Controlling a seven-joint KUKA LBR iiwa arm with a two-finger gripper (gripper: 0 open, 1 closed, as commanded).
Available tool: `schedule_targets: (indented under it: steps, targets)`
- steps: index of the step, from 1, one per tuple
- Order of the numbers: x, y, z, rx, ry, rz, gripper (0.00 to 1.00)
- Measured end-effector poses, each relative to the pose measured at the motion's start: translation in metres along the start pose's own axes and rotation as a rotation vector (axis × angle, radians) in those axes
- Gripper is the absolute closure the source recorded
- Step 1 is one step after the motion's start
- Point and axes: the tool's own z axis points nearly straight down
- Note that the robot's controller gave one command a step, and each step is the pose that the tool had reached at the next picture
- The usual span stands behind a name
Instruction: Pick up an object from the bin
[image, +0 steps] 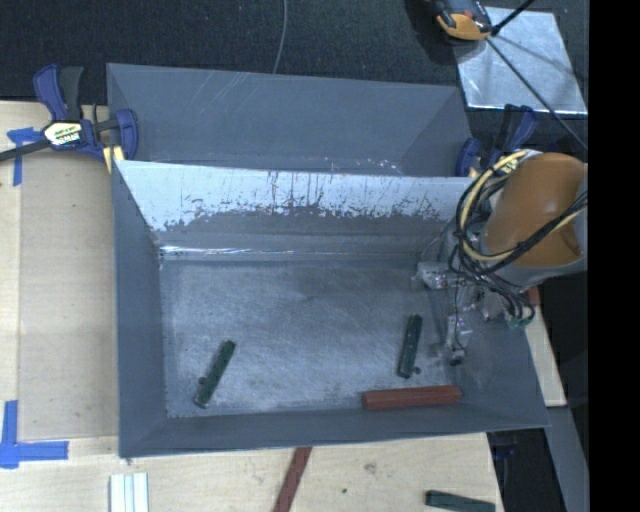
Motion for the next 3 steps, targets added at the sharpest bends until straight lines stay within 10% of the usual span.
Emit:
schedule_targets:
  steps: [1, 2, 3]
  targets:
    - [0.063, 0.052, 0.008, 0.001, -0.006, -0.302, 1.0]
    - [0.063, 0.052, 0.008, 0.002, -0.006, -0.303, 1.0]
    - [0.056, 0.046, -0.137, 0.0, -0.002, -0.276, 1.0]
